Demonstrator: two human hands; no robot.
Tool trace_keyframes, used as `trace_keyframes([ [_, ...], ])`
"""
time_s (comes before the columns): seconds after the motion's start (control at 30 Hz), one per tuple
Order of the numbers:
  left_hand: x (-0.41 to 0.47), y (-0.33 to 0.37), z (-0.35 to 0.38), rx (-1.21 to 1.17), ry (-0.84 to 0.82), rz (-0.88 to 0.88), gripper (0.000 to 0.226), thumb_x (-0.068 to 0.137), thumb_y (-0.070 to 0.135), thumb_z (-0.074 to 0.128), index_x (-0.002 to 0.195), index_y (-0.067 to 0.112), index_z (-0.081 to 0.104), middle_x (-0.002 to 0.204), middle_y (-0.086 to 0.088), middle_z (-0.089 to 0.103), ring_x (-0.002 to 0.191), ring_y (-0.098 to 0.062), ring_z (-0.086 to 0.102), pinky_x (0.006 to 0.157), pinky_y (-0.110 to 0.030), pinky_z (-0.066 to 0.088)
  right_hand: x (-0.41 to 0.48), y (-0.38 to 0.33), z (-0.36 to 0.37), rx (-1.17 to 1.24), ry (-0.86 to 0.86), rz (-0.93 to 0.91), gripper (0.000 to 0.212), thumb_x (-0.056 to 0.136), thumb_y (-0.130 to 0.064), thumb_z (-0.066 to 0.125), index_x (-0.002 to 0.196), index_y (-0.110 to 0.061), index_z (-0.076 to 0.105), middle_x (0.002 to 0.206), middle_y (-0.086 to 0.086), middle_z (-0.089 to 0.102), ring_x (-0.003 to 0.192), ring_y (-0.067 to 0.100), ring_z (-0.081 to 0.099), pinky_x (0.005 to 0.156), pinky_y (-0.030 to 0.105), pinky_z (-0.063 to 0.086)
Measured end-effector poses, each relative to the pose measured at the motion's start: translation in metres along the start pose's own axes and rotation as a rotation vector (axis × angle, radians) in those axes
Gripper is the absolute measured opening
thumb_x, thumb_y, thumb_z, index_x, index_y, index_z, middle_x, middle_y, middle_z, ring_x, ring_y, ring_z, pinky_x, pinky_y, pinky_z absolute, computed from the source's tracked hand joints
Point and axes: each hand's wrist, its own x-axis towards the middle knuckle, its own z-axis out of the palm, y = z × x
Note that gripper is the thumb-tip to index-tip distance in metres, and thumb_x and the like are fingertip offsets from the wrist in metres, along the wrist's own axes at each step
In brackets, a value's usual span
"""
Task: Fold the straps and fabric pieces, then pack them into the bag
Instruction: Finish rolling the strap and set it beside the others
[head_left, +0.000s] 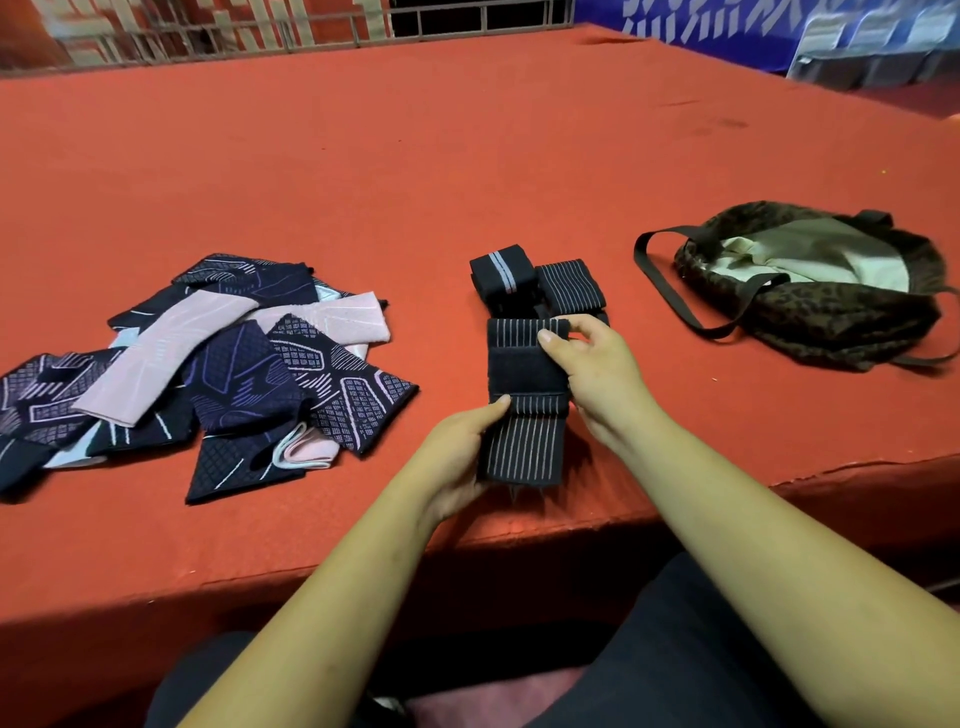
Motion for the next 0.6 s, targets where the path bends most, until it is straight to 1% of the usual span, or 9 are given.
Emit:
trace_keyframes([
  [0.1,0.001,0.002,0.004,-0.114,0.023,-0.047,0.028,0.100,0.023,0.050,0.115,0.003,0.063,0.094,-0.013,0.073,0.077,-0.023,0.072,0.068,-0.036,0.061,-0.001,0.001,-0.001,0.000,-0.048,-0.061,0.012,0.093,-0.002,0.060,0.100,-0.011,0.062,0.086,0.002,0.073,0.080,0.012,0.069,0.069,0.026,0.054],
  [0.2,0.005,0.010,0.006,-0.337,0.044,-0.026,0.036,0.103,0.021,0.039,0.121,-0.004,0.058,0.099,-0.024,0.072,0.081,-0.033,0.074,0.067,-0.038,0.062,-0.006,-0.002,-0.004,-0.095,-0.199,-0.175,0.024,0.087,0.004,0.064,0.094,-0.020,0.063,0.091,-0.002,0.070,0.088,0.008,0.065,0.080,0.024,0.052],
  [0.27,0.006,0.017,0.003,-0.443,0.038,0.013,0.046,0.103,0.032,0.035,0.113,-0.006,0.060,0.100,-0.028,0.071,0.084,-0.036,0.073,0.073,-0.040,0.062,-0.014,-0.003,-0.009,-0.241,-0.315,-0.228,0.031,0.083,0.005,0.066,0.091,-0.025,0.064,0.105,-0.004,0.065,0.105,0.001,0.059,0.093,0.027,0.048],
  [0.33,0.006,0.021,-0.001,-0.462,0.022,0.033,0.059,0.102,0.045,0.036,0.115,-0.007,0.061,0.106,-0.027,0.069,0.090,-0.034,0.070,0.079,-0.041,0.060,-0.023,0.001,-0.015,-0.396,-0.364,-0.215,0.038,0.081,0.006,0.067,0.089,-0.030,0.066,0.125,-0.005,0.054,0.127,-0.001,0.045,0.108,0.026,0.035],
  [0.4,0.007,0.023,0.000,-0.379,0.019,0.074,0.053,0.101,0.042,0.042,0.120,-0.005,0.060,0.108,-0.023,0.068,0.092,-0.029,0.067,0.083,-0.041,0.058,-0.031,0.009,-0.020,-0.419,-0.404,-0.158,0.045,0.079,0.013,0.061,0.090,-0.030,0.067,0.135,0.001,0.047,0.134,0.007,0.041,0.106,0.027,0.036],
  [0.43,0.009,0.023,0.001,-0.327,0.042,0.110,0.043,0.102,0.033,0.045,0.120,-0.002,0.060,0.107,-0.020,0.069,0.091,-0.027,0.067,0.084,-0.040,0.057,-0.035,0.013,-0.020,-0.382,-0.419,-0.124,0.051,0.078,0.019,0.054,0.094,-0.027,0.066,0.133,0.004,0.049,0.126,0.013,0.050,0.099,0.031,0.041],
  [0.5,0.014,0.020,0.005,-0.259,0.106,0.197,0.033,0.101,0.020,0.046,0.122,-0.002,0.060,0.113,-0.021,0.067,0.092,-0.027,0.067,0.089,-0.044,0.054,-0.040,0.018,-0.021,-0.181,-0.383,-0.007,0.058,0.076,0.026,0.041,0.108,-0.019,0.061,0.116,0.007,0.059,0.090,0.021,0.062,0.083,0.042,0.047],
  [0.53,0.017,0.019,0.007,-0.245,0.129,0.243,0.033,0.101,0.017,0.046,0.125,-0.003,0.058,0.117,-0.023,0.066,0.096,-0.029,0.066,0.092,-0.047,0.052,-0.042,0.018,-0.019,-0.032,-0.329,0.088,0.056,0.080,0.024,0.039,0.117,-0.015,0.056,0.106,0.008,0.060,0.078,0.021,0.061,0.081,0.048,0.051],
  [0.6,0.020,0.017,0.014,-0.226,0.146,0.323,0.034,0.103,0.015,0.044,0.129,-0.003,0.055,0.122,-0.024,0.064,0.104,-0.032,0.065,0.093,-0.049,0.053,-0.042,0.016,-0.014,0.180,-0.232,0.231,0.041,0.093,0.008,0.043,0.130,-0.011,0.046,0.097,0.012,0.056,0.073,0.024,0.060,0.078,0.055,0.056],
])
